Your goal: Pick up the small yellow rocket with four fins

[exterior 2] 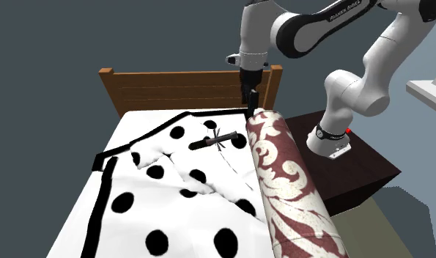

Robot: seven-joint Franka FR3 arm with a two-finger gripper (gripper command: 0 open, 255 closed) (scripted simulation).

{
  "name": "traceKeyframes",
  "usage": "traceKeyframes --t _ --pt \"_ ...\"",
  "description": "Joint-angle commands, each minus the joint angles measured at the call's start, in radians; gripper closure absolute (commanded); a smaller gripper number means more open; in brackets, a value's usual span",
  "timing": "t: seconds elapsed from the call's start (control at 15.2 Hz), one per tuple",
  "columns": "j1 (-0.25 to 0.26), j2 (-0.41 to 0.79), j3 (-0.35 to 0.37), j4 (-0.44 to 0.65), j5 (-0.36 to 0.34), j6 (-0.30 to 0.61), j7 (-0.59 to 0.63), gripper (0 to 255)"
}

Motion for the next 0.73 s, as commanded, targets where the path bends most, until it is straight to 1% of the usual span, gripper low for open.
traceKeyframes --t 0.0,0.33,0.66 --pt "-0.002 0.083 -0.016 0.038 0.012 0.031 -0.019 0" --pt "-0.007 0.288 -0.045 0.14 0.06 0.096 -0.066 0" --pt "-0.025 0.495 -0.059 0.27 0.12 0.13 -0.113 0"
